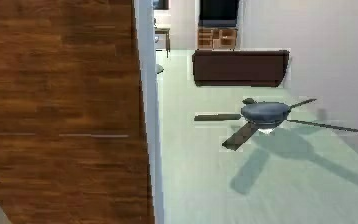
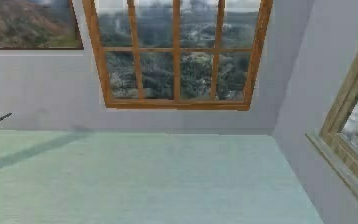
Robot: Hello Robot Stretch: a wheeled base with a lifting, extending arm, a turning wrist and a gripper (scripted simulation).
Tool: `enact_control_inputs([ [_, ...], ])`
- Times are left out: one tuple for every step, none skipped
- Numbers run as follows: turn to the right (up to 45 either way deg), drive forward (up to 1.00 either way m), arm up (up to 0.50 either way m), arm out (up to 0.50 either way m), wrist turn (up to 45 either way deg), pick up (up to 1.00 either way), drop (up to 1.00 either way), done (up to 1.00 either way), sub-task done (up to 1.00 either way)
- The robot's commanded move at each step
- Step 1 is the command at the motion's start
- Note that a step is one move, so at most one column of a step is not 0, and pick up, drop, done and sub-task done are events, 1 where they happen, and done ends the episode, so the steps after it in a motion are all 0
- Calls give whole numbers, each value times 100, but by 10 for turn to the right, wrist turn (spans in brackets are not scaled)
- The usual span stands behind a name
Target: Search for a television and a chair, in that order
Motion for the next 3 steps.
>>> enact_control_inputs([
  [420,0,0,0,0,0,0,0,0],
  [0,80,0,0,0,0,0,0,0],
  [-450,0,0,0,0,0,0,0,0],
])
